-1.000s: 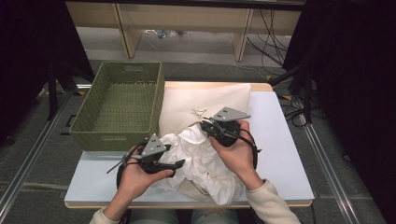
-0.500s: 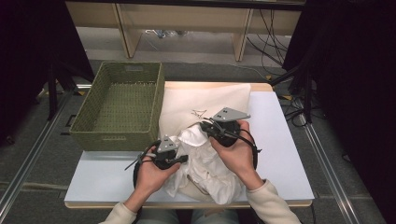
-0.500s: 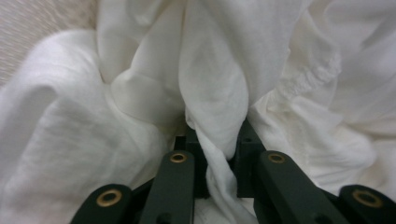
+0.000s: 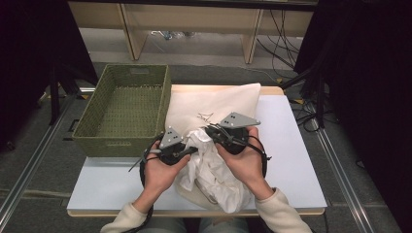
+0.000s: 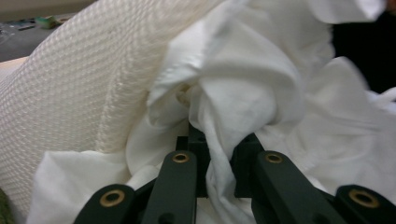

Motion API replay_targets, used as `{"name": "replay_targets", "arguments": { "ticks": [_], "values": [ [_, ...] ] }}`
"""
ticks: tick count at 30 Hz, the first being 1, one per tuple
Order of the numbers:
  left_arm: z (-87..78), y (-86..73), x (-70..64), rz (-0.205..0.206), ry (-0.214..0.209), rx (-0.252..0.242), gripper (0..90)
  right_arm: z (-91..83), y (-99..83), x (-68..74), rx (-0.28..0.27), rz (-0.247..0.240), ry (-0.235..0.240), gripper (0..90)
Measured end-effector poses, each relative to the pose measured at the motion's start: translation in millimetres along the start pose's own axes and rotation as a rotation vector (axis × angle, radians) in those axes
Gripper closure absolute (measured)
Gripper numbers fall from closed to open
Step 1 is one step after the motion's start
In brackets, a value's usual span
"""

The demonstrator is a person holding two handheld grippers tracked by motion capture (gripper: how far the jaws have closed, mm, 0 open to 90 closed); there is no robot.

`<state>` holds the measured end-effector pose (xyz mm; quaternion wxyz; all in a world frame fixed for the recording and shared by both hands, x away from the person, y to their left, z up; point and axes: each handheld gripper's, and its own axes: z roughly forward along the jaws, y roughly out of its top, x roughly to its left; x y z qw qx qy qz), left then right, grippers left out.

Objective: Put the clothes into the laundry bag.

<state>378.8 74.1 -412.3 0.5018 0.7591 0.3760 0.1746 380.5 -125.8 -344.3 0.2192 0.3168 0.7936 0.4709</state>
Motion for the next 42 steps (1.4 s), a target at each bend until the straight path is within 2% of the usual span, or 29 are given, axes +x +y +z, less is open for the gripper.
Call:
{"name": "replay_targets", "arguments": {
  "ticks": [1, 2, 4, 5, 6, 8, 9, 11, 13, 16, 19, 24, 27, 28, 29, 30, 32, 33, 35, 36, 37, 39, 42],
  "values": [
    [6.0, -1.7, 2.6, -0.011, 0.011, 0.007, 81.3, 0.8, -0.2, 0.3, -0.002, 0.001, 0.005, 88.8],
    [11.7, -3.4, 6.4, 0.004, 0.03, 0.024, 81.2, 1.7, -0.6, 0.7, 0.002, -0.004, 0.004, 88.8],
    [22.6, -8.1, 13.4, -0.002, 0.054, 0.05, 80.9, 4.5, -2.3, 1.3, 0.026, 0.006, 0.015, 88.8],
    [26.9, -10.0, 15.9, 0.0, 0.062, 0.06, 80.9, 6.5, -4.0, 1.7, 0.03, 0.016, 0.005, 88.8],
    [29.6, -11.4, 18.5, 0.008, 0.073, 0.072, 80.7, 8.8, -5.2, -0.2, 0.037, 0.0, 0.013, 88.8],
    [33.2, -12.6, 21.2, 0.01, 0.085, 0.069, 80.0, 12.0, -7.4, 0.1, 0.051, 0.008, 0.016, 88.7],
    [33.9, -12.8, 21.6, 0.006, 0.084, 0.066, 79.2, 12.8, -7.8, -1.0, 0.048, -0.006, 0.011, 88.7],
    [32.8, -12.8, 20.6, -0.007, 0.073, 0.054, 76.5, 13.4, -8.2, -0.5, 0.055, 0.005, 0.017, 88.7],
    [26.9, -12.0, 19.5, 0.02, 0.063, 0.049, 70.3, 12.3, -8.1, -2.5, 0.041, 0.004, 0.001, 88.7],
    [13.6, -11.7, 15.9, 0.029, 0.009, 0.053, 52.5, 11.4, -8.2, -6.7, 0.037, 0.013, -0.003, 88.6],
    [-6.5, -14.2, 12.0, 0.063, -0.012, 0.069, 35.6, 10.4, -8.7, -9.3, 0.039, 0.018, -0.009, 88.6],
    [-37.1, -22.7, 9.7, 0.065, -0.024, 0.05, 30.5, 8.5, -8.9, -10.1, 0.036, 0.02, -0.024, 88.5],
    [-42.9, -28.6, 12.7, 0.088, 0.008, 0.071, 30.5, 7.9, -9.5, -8.3, 0.025, 0.016, -0.036, 88.5],
    [-41.6, -30.8, 14.3, 0.089, 0.029, 0.076, 30.6, 6.2, -9.2, -7.8, 0.037, 0.011, -0.047, 88.5],
    [-39.2, -32.6, 16.2, 0.101, 0.042, 0.087, 30.7, 6.4, -9.2, -6.9, 0.043, 0.013, -0.032, 88.5],
    [-36.4, -34.0, 18.6, 0.12, 0.043, 0.109, 31.0, 6.5, -9.3, -6.3, 0.04, 0.01, -0.037, 88.5],
    [-23.8, -38.8, 20.6, 0.089, 0.027, 0.125, 31.5, 5.8, -9.6, -5.6, 0.038, 0.011, -0.048, 88.4],
    [-19.2, -39.5, 21.9, 0.119, 0.021, 0.159, 33.6, 5.3, -9.8, -4.0, 0.051, 0.03, -0.041, 88.4],
    [-7.3, -42.1, 21.4, 0.148, 0.024, 0.185, 41.9, 6.2, -10.0, -4.7, 0.045, 0.0, -0.039, 88.4],
    [-1.9, -43.0, 20.3, 0.125, 0.024, 0.189, 46.2, 7.1, -10.2, -4.1, 0.05, 0.005, -0.028, 88.4],
    [1.0, -42.4, 21.6, 0.136, 0.025, 0.201, 51.1, 8.6, -10.7, -4.6, 0.045, 0.003, -0.023, 88.4],
    [5.0, -41.1, 20.9, 0.12, 0.023, 0.199, 63.5, 8.9, -11.3, -5.0, 0.042, 0.004, -0.035, 88.5],
    [3.5, -37.3, 19.5, 0.09, 0.001, 0.192, 75.3, 8.2, -11.1, -6.2, 0.048, 0.015, -0.026, 88.5]
  ]
}}
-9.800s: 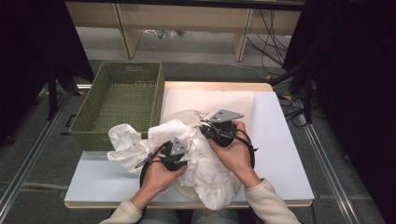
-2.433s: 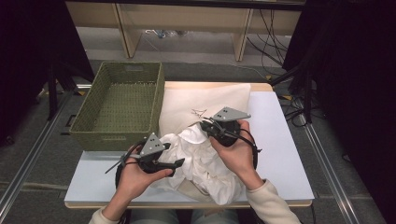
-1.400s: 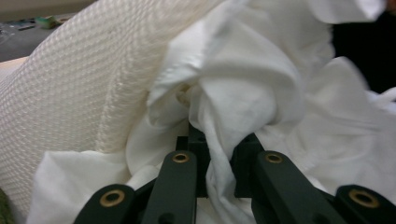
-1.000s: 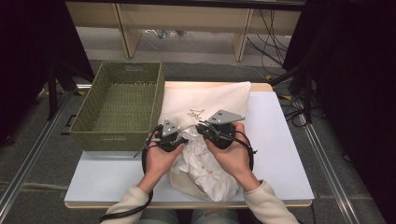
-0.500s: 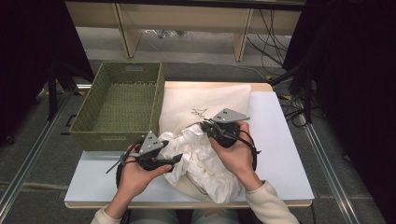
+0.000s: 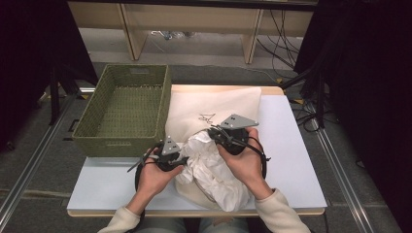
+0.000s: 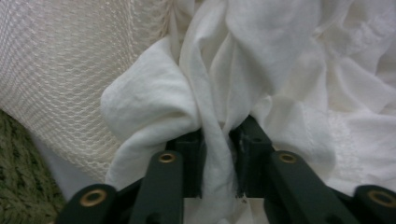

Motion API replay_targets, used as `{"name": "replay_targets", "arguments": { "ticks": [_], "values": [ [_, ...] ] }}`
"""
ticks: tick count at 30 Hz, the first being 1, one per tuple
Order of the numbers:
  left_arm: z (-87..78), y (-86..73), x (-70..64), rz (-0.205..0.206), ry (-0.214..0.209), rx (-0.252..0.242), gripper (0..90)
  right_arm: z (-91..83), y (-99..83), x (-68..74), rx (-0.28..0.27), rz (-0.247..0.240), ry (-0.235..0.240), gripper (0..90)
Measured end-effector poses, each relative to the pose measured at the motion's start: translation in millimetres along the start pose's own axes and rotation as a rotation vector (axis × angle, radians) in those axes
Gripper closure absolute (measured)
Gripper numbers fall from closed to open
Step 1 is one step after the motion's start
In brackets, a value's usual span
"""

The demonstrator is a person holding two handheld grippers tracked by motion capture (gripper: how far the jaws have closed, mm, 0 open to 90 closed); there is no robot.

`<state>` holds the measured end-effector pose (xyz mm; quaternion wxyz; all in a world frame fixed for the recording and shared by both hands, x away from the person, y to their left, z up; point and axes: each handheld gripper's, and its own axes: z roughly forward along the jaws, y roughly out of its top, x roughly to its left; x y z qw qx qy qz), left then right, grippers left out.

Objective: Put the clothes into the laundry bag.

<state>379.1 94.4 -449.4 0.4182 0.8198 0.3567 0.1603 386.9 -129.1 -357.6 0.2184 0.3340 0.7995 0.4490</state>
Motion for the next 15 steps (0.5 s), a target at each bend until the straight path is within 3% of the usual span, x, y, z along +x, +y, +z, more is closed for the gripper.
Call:
{"name": "replay_targets", "arguments": {
  "ticks": [2, 7, 11, 15],
  "values": [
    [-6.0, 2.6, -1.7, -0.033, -0.021, -0.031, 79.0, -1.3, 0.0, -0.5, -0.001, 0.02, -0.007, 88.5],
    [-27.9, 14.1, -10.7, -0.125, -0.089, -0.147, 80.9, -3.2, 1.4, -1.0, -0.017, -0.001, -0.015, 88.6],
    [-33.9, 28.1, -22.6, -0.117, -0.119, -0.197, 81.1, -4.3, 2.9, 2.4, -0.028, -0.012, -0.018, 88.7],
    [-23.5, 37.3, -26.7, -0.087, -0.074, -0.205, 81.0, -8.8, 5.4, 7.8, -0.036, -0.015, -0.014, 88.9]
  ]
}}
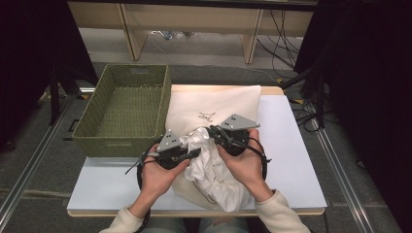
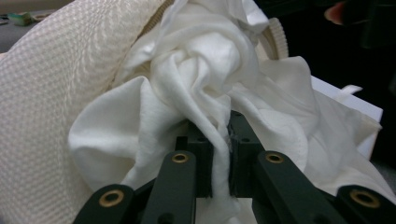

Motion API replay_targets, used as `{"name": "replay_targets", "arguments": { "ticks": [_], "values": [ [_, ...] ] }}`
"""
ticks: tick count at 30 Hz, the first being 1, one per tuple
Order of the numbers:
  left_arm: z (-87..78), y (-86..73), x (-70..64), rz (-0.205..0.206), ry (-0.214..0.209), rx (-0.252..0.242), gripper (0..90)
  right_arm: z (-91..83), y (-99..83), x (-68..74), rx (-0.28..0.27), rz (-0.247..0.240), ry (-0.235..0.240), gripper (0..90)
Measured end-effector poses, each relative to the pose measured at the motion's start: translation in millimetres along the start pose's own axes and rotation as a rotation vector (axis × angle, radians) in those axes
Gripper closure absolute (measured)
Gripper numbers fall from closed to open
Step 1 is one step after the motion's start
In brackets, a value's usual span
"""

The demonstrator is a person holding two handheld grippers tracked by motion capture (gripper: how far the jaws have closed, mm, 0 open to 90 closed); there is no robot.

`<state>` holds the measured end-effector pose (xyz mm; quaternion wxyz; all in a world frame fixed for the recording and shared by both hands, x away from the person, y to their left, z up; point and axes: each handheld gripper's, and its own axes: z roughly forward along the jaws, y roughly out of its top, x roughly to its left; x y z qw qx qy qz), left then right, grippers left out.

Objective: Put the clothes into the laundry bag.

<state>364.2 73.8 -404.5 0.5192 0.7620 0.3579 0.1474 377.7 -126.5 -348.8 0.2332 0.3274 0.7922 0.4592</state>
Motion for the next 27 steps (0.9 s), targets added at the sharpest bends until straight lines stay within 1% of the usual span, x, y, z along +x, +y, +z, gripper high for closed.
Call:
{"name": "replay_targets", "arguments": {
  "ticks": [1, 2, 3, 4, 5, 6, 7, 8, 9, 10, 11, 12, 13, 14, 15, 16, 17, 18, 19, 20, 21, 23, 24, 25, 26, 27],
  "values": [
    [4.8, 0.4, 0.8, 0.015, 0.029, 0.005, 81.0, -0.9, 0.7, 1.3, -0.002, -0.003, 0.01, 88.9],
    [10.2, 0.4, 3.3, 0.034, 0.058, 0.009, 81.0, -1.4, 1.1, 2.8, -0.013, 0.002, 0.007, 88.8],
    [16.2, -0.5, 7.7, 0.041, 0.075, 0.022, 80.9, -2.3, 1.9, 4.4, 0.0, 0.005, 0.029, 88.8],
    [22.6, -2.5, 11.4, 0.034, 0.111, 0.03, 80.8, -1.8, 2.4, 5.6, -0.004, -0.008, 0.037, 88.8],
    [27.9, -4.4, 16.5, 0.045, 0.134, 0.039, 80.7, -1.6, 2.3, 6.8, -0.001, -0.004, 0.035, 88.8],
    [31.8, -6.6, 20.0, 0.041, 0.154, 0.049, 80.6, -0.6, 2.0, 6.0, -0.01, -0.014, 0.026, 88.8],
    [34.1, -8.4, 22.4, 0.042, 0.165, 0.053, 80.3, 1.1, 1.1, 5.5, -0.008, -0.003, 0.033, 88.8],
    [33.5, -7.7, 28.8, 0.119, 0.162, 0.062, 80.1, 0.7, 0.6, 3.5, 0.002, -0.007, 0.029, 88.8],
    [32.9, -8.0, 29.6, 0.137, 0.159, 0.061, 79.5, 1.2, -0.1, 1.9, -0.001, 0.002, 0.03, 88.7],
    [31.9, -8.5, 28.8, 0.144, 0.162, 0.063, 78.2, 1.0, -0.1, -0.1, 0.005, 0.01, 0.029, 88.7],
    [30.1, -7.7, 30.1, 0.178, 0.162, 0.066, 76.5, 1.4, -0.1, -1.4, -0.001, 0.009, 0.026, 88.7],
    [28.7, -8.8, 28.0, 0.151, 0.161, 0.06, 74.4, 1.2, 0.1, -2.2, -0.003, 0.013, 0.027, 88.7],
    [26.3, -8.3, 29.5, 0.177, 0.163, 0.063, 71.7, 0.3, 0.3, -3.4, -0.005, 0.003, 0.015, 88.7],
    [24.4, -8.6, 29.7, 0.175, 0.151, 0.061, 68.4, 0.2, 0.3, -3.9, -0.007, -0.001, 0.014, 88.7],
    [22.8, -10.9, 24.6, 0.103, 0.148, 0.046, 64.3, -0.2, 0.2, -4.6, -0.009, -0.005, 0.007, 88.6],
    [19.2, -11.2, 24.2, 0.101, 0.124, 0.057, 59.4, -0.1, 0.2, -4.7, -0.009, -0.003, 0.006, 88.6],
    [15.4, -11.7, 22.5, 0.098, 0.116, 0.056, 53.6, -0.3, 0.0, -4.1, -0.005, 0.009, 0.006, 88.6],
    [11.3, -12.2, 20.6, 0.1, 0.111, 0.044, 49.9, 0.2, 0.0, -4.5, -0.008, 0.0, 0.005, 88.6],
    [6.5, -12.8, 18.9, 0.104, 0.105, 0.04, 46.8, 0.3, -0.1, -3.9, 0.002, 0.011, 0.016, 88.5],
    [1.2, -13.3, 17.6, 0.1, 0.092, 0.038, 44.4, 0.4, -0.2, -3.9, 0.002, 0.014, 0.016, 88.5],
    [-4.2, -13.1, 16.5, 0.1, 0.084, 0.035, 42.1, 0.5, -0.2, -4.4, 0.0, 0.008, 0.015, 88.5],
    [-14.9, -12.4, 14.2, 0.117, 0.088, 0.029, 39.7, 1.0, -0.3, -4.7, -0.01, 0.009, 0.01, 88.5],
    [-19.8, -11.8, 13.1, 0.119, 0.09, 0.02, 39.3, 0.7, 0.0, -5.6, -0.012, -0.001, 0.005, 88.5],
    [-24.1, -10.9, 12.6, 0.129, 0.086, 0.011, 39.3, -0.2, 0.0, -5.9, -0.011, 0.003, -0.006, 88.5],
    [-28.7, -9.9, 11.4, 0.138, 0.091, 0.01, 39.1, -0.4, 0.2, -6.4, -0.01, 0.003, -0.004, 88.5],
    [-31.8, -9.5, 9.9, 0.135, 0.081, 0.001, 39.2, -0.1, 0.0, -6.5, -0.015, 0.005, -0.009, 88.5]
  ]
}}
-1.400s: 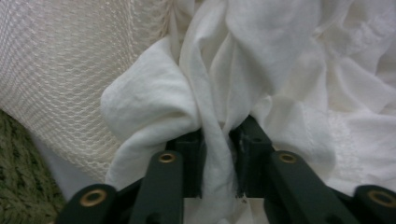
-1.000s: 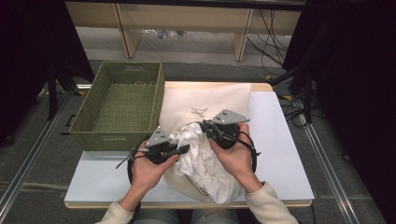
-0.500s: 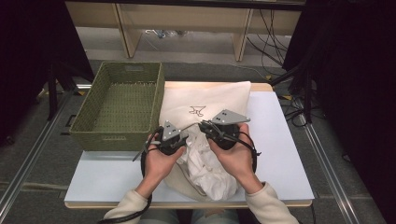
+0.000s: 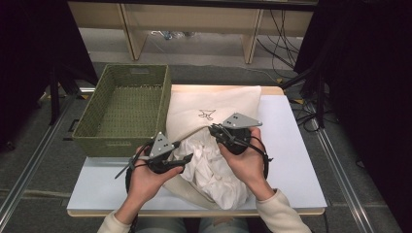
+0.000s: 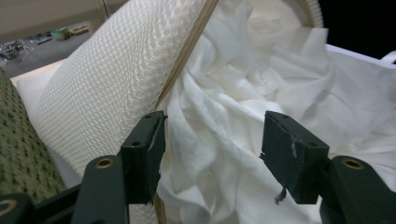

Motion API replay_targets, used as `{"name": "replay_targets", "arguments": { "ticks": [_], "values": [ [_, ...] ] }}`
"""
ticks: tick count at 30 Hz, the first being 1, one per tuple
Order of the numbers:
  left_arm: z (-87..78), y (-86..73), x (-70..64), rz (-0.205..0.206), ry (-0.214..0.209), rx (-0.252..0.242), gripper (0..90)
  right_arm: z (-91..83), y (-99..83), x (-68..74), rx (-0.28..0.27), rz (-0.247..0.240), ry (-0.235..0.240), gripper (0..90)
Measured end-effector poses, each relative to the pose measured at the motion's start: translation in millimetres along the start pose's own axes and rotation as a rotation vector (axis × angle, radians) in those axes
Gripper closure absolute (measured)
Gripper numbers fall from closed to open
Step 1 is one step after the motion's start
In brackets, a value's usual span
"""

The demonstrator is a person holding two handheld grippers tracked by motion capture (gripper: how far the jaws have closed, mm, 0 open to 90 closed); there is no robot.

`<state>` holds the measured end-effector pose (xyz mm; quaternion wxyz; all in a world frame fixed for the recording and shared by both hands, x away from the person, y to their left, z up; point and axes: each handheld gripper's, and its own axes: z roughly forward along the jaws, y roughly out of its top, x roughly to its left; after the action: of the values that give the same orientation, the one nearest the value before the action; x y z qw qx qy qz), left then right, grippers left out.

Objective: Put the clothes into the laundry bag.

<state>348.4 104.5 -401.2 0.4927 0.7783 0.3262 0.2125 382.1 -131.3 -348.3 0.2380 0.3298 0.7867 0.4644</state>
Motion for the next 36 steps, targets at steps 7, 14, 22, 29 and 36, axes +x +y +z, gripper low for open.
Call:
{"name": "replay_targets", "arguments": {
  "ticks": [7, 14, 22, 29, 36],
  "values": [
    [-4.5, -4.0, -12.2, 0.036, -0.035, 0.018, 40.8, -0.2, -0.1, -1.4, 0.001, 0.002, -0.002, 88.5],
    [9.3, -8.5, -25.8, 0.031, -0.069, 0.036, 41.0, -1.1, 0.0, -3.4, 0.006, -0.004, -0.004, 88.5],
    [38.8, -10.6, -27.1, 0.088, 0.014, 0.098, 33.7, -1.6, 0.1, -2.7, 0.013, 0.016, -0.002, 88.5],
    [63.7, -12.0, -23.1, 0.108, 0.066, 0.129, 55.6, -1.4, -0.3, -5.5, 0.004, 0.002, -0.014, 88.5],
    [71.8, -8.4, -16.5, 0.059, 0.081, 0.13, 77.6, -1.2, 0.0, -3.1, 0.009, 0.014, 0.009, 88.6]
  ]
}}
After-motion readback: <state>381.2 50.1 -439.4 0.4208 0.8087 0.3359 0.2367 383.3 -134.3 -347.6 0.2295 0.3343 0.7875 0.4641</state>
